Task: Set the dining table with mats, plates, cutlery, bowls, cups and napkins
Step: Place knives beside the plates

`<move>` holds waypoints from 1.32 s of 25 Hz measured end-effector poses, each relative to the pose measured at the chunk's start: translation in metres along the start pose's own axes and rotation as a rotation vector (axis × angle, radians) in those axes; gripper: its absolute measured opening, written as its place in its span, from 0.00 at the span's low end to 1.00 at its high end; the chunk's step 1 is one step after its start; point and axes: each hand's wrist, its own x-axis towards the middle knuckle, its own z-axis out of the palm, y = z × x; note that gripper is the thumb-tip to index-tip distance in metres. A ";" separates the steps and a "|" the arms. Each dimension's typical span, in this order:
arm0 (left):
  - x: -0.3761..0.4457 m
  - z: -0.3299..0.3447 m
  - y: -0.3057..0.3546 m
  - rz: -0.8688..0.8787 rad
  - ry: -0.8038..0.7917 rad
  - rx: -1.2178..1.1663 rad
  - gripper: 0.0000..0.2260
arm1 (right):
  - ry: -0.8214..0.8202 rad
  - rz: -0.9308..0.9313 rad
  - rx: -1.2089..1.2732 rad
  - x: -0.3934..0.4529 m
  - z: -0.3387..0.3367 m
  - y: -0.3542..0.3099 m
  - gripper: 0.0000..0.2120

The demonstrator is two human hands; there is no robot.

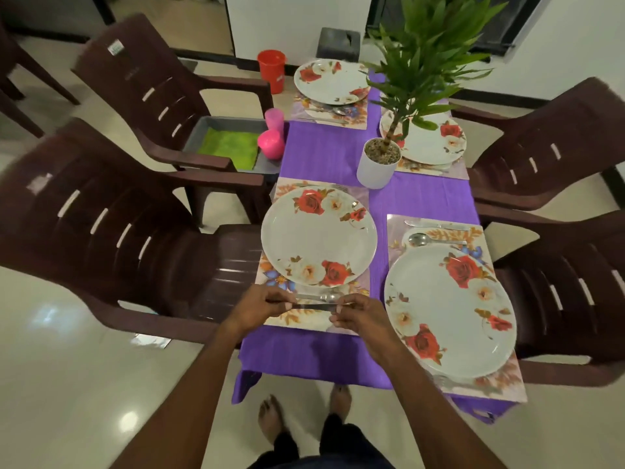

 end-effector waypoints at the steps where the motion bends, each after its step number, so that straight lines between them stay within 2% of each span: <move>1: 0.000 0.002 -0.003 0.010 -0.009 0.021 0.07 | 0.033 0.020 0.028 0.000 0.000 0.006 0.05; 4: 0.002 0.008 -0.012 0.001 -0.025 0.098 0.10 | 0.123 0.020 -0.024 0.001 0.004 0.020 0.02; 8: 0.007 0.019 -0.030 0.041 0.042 0.244 0.10 | 0.250 -0.154 -0.496 0.005 0.008 0.037 0.08; 11: 0.007 0.029 -0.037 0.049 0.095 0.360 0.10 | 0.285 -0.201 -0.707 0.006 0.010 0.046 0.09; 14: 0.008 0.036 -0.043 0.127 0.143 0.547 0.10 | 0.283 -0.248 -0.899 0.004 0.012 0.048 0.12; 18: 0.011 0.037 -0.042 0.137 0.094 0.558 0.09 | 0.256 -0.324 -1.213 0.002 0.013 0.047 0.09; 25: 0.016 0.036 -0.039 0.081 0.052 0.543 0.12 | 0.269 -0.324 -1.278 -0.007 0.015 0.043 0.07; 33: 0.008 0.046 -0.038 0.064 0.125 0.567 0.12 | 0.276 -0.336 -1.289 -0.012 0.005 0.046 0.08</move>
